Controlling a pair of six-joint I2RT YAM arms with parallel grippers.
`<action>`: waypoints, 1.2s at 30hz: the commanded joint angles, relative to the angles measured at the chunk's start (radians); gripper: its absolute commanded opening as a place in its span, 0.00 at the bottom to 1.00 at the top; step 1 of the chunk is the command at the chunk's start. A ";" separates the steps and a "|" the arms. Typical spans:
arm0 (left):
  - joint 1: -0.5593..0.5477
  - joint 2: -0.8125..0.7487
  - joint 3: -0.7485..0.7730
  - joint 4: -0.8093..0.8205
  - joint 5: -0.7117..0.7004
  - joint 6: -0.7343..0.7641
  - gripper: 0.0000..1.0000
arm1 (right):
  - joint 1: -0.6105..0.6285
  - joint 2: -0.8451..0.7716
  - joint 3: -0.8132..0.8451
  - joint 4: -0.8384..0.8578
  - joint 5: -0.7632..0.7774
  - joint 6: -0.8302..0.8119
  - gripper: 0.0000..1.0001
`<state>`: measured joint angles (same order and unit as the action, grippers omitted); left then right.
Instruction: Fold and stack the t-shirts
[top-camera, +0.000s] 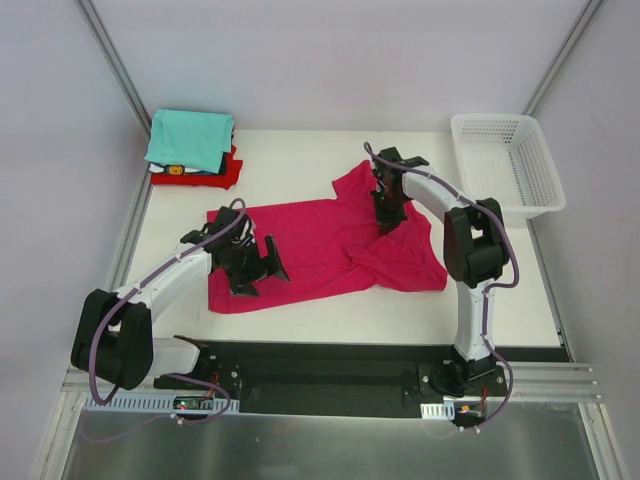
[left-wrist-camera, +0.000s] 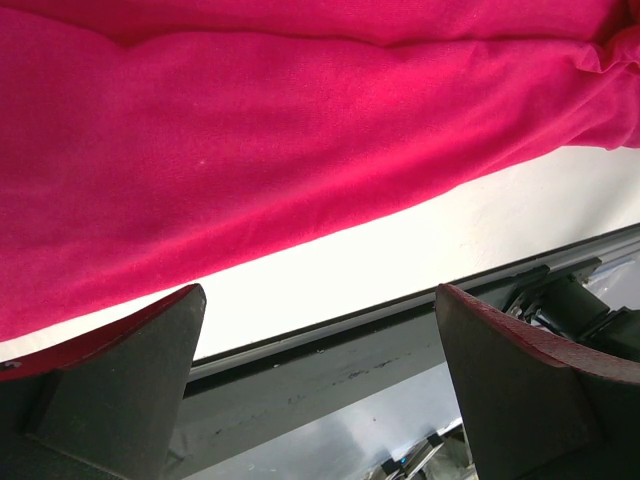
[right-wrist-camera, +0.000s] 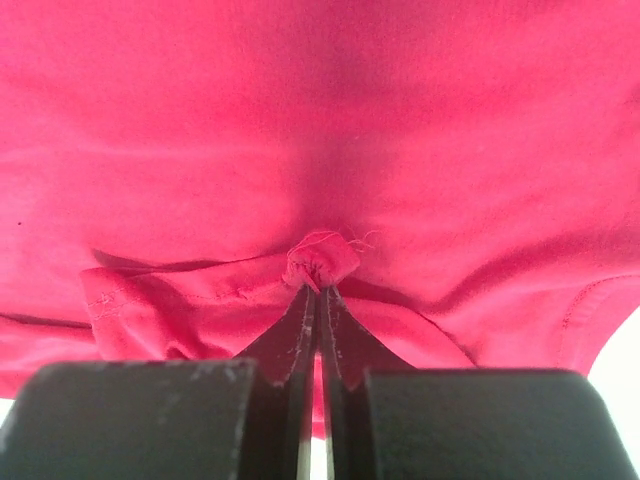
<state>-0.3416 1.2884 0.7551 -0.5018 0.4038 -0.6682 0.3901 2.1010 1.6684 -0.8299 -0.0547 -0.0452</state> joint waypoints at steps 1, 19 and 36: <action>-0.011 0.008 0.023 -0.011 0.006 0.007 0.99 | -0.007 -0.039 0.051 -0.048 0.027 -0.016 0.02; -0.019 0.012 0.027 -0.010 0.006 0.004 0.99 | -0.013 -0.026 0.133 -0.086 0.018 -0.019 0.01; -0.022 -0.014 0.039 -0.011 -0.019 0.005 0.99 | -0.019 -0.131 0.050 -0.029 0.039 -0.010 0.96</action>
<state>-0.3546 1.3022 0.7551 -0.5022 0.4030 -0.6682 0.3763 2.0972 1.7046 -0.8581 -0.0261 -0.0574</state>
